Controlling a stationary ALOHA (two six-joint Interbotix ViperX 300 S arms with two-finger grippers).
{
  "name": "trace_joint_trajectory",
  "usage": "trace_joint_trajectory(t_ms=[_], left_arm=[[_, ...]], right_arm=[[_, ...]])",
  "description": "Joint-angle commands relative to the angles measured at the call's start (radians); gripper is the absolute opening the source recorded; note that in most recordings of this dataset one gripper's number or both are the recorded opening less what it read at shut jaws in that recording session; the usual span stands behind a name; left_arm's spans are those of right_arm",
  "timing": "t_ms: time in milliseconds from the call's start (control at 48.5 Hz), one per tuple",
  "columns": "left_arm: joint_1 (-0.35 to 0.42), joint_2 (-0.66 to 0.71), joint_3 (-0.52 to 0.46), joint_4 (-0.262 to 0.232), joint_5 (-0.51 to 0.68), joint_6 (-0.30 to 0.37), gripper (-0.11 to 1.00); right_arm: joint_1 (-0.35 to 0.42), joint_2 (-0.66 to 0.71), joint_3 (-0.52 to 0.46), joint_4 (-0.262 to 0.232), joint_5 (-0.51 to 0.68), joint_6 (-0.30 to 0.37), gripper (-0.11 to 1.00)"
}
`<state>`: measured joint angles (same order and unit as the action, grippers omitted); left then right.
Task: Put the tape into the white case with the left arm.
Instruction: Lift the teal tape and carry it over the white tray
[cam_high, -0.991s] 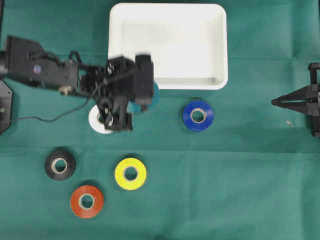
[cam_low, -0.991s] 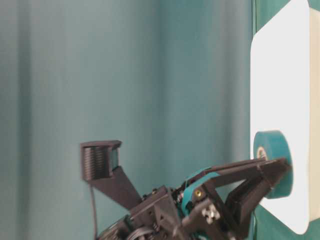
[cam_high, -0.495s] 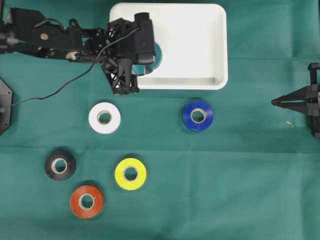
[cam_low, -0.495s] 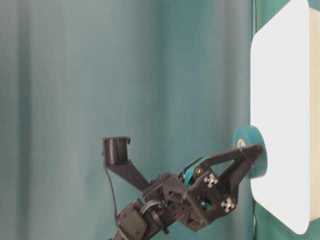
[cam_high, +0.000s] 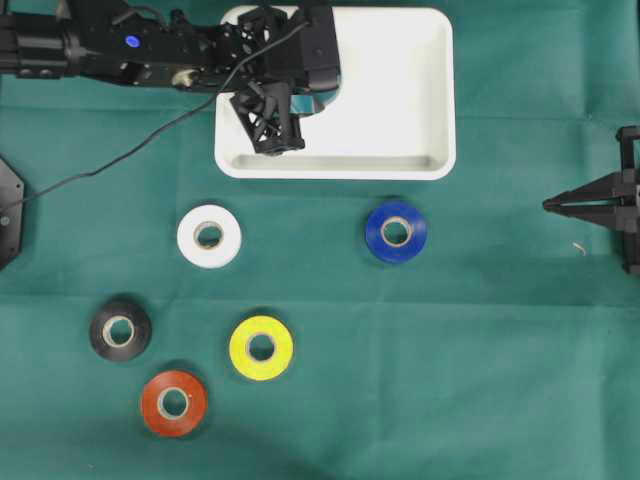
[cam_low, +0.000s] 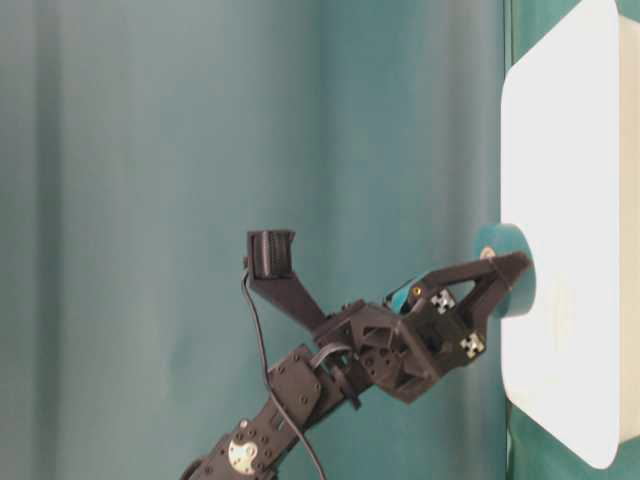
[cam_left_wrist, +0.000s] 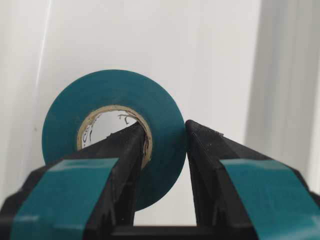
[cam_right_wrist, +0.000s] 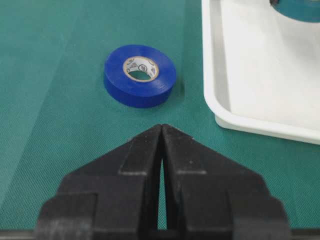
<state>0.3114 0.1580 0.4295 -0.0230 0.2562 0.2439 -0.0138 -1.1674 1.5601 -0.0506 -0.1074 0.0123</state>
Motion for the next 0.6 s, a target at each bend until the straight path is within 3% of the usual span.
trace_joint_trajectory(t_ms=[0, 495, 578], left_arm=[[0.009, 0.000, -0.041, 0.000, -0.008, 0.006, 0.23], [0.028, 0.061, -0.075, 0.002, -0.009, 0.015, 0.25], [0.028, 0.060, -0.074, 0.002, -0.011, 0.015, 0.44]], right_arm=[[-0.002, 0.008, -0.009, -0.002, -0.009, 0.002, -0.09], [-0.002, 0.008, -0.009, -0.002, -0.011, 0.002, -0.09], [-0.002, 0.008, -0.009, -0.002, -0.011, 0.002, -0.09]])
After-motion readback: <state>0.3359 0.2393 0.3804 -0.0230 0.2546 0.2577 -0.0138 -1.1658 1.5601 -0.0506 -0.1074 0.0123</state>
